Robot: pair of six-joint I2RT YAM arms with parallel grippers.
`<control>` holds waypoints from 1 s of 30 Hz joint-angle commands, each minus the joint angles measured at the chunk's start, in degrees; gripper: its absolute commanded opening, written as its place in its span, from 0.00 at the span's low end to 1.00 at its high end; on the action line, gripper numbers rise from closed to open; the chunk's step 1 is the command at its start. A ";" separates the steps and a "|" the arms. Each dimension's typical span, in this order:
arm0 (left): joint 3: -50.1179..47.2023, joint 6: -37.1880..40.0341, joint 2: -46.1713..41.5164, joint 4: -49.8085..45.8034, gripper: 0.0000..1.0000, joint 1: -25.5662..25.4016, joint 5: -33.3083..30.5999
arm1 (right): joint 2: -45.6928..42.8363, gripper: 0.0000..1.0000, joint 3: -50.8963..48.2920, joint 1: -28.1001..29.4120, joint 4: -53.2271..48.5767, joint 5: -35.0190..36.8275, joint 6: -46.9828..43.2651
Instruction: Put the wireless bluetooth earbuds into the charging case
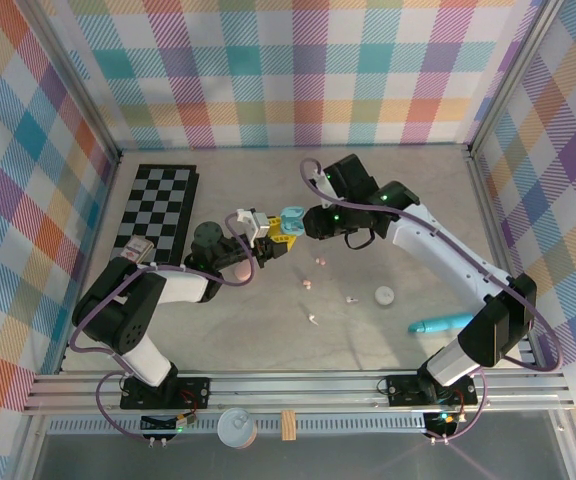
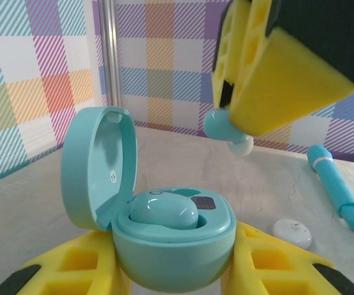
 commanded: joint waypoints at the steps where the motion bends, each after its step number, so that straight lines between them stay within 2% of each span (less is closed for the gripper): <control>1: 0.04 -1.19 -0.93 4.21 0.30 -0.40 3.49 | 0.21 0.25 2.39 0.30 1.50 -3.36 0.66; 10: -1.09 -2.94 -3.50 4.76 0.30 -0.41 5.03 | 2.20 0.25 3.53 0.36 2.68 -5.33 0.83; 30: -1.17 -4.08 -4.17 6.35 0.29 -0.28 3.94 | 2.96 0.25 1.61 0.46 4.10 -8.86 1.24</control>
